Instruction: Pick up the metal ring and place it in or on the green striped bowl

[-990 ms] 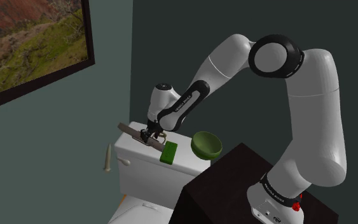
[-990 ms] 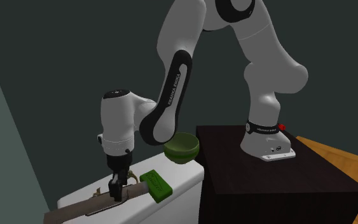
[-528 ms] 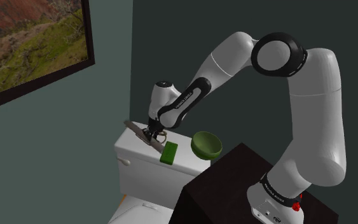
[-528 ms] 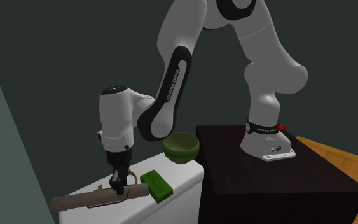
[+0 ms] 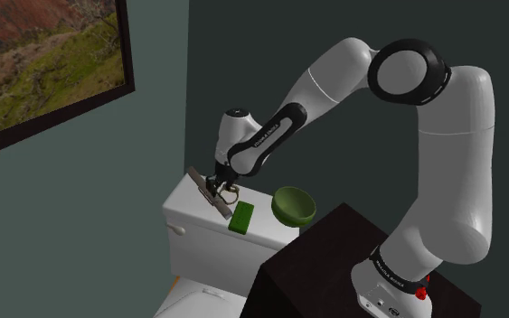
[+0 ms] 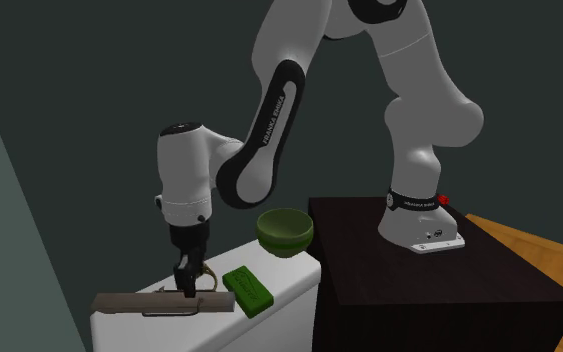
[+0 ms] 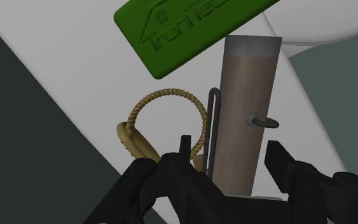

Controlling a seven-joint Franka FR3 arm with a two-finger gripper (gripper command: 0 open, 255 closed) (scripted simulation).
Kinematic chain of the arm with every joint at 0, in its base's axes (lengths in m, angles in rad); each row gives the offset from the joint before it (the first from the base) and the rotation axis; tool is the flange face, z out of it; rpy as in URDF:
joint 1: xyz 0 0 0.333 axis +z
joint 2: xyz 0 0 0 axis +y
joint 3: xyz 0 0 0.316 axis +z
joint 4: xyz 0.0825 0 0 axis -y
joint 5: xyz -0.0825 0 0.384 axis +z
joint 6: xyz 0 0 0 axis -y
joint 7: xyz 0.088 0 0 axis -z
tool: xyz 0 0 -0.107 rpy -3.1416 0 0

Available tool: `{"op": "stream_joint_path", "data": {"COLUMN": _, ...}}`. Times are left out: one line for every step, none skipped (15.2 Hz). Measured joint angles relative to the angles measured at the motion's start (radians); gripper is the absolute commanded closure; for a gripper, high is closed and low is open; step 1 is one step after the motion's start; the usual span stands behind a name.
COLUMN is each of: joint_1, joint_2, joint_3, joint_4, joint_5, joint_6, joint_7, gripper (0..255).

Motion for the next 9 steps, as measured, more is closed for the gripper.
{"op": "stream_joint_path", "data": {"joint_1": -0.015, "joint_2": -0.007, "joint_3": -0.004, "joint_4": -0.022, "joint_5": -0.002, "joint_6": 0.027, "joint_7": -0.012, "gripper": 0}}
{"op": "stream_joint_path", "data": {"joint_1": -0.032, "joint_2": -0.011, "joint_3": -0.008, "joint_4": -0.048, "joint_5": -0.004, "joint_6": 0.061, "joint_7": -0.028, "gripper": 0}}
{"op": "stream_joint_path", "data": {"joint_1": -0.054, "joint_2": -0.025, "joint_3": -0.010, "joint_4": -0.079, "joint_5": -0.004, "joint_6": 0.094, "joint_7": -0.047, "gripper": 0}}
{"op": "stream_joint_path", "data": {"joint_1": -0.075, "joint_2": -0.037, "joint_3": -0.011, "joint_4": -0.105, "joint_5": -0.004, "joint_6": 0.123, "joint_7": -0.065, "gripper": 0}}
{"op": "stream_joint_path", "data": {"joint_1": -0.104, "joint_2": -0.049, "joint_3": -0.011, "joint_4": -0.131, "joint_5": -0.002, "joint_6": 0.153, "joint_7": -0.090, "gripper": 0}}
{"op": "stream_joint_path", "data": {"joint_1": -0.126, "joint_2": -0.053, "joint_3": -0.010, "joint_4": -0.145, "joint_5": 0.000, "joint_6": 0.179, "joint_7": -0.110, "gripper": 0}}
{"op": "stream_joint_path", "data": {"joint_1": -0.146, "joint_2": -0.053, "joint_3": -0.012, "joint_4": -0.170, "joint_5": -0.002, "joint_6": 0.216, "joint_7": -0.127, "gripper": 0}}
{"op": "stream_joint_path", "data": {"joint_1": -0.157, "joint_2": -0.047, "joint_3": -0.015, "joint_4": -0.182, "joint_5": -0.005, "joint_6": 0.242, "joint_7": -0.136, "gripper": 0}}
{"op": "stream_joint_path", "data": {"joint_1": -0.160, "joint_2": -0.036, "joint_3": -0.017, "joint_4": -0.178, "joint_5": -0.006, "joint_6": 0.253, "joint_7": -0.140, "gripper": 0}}
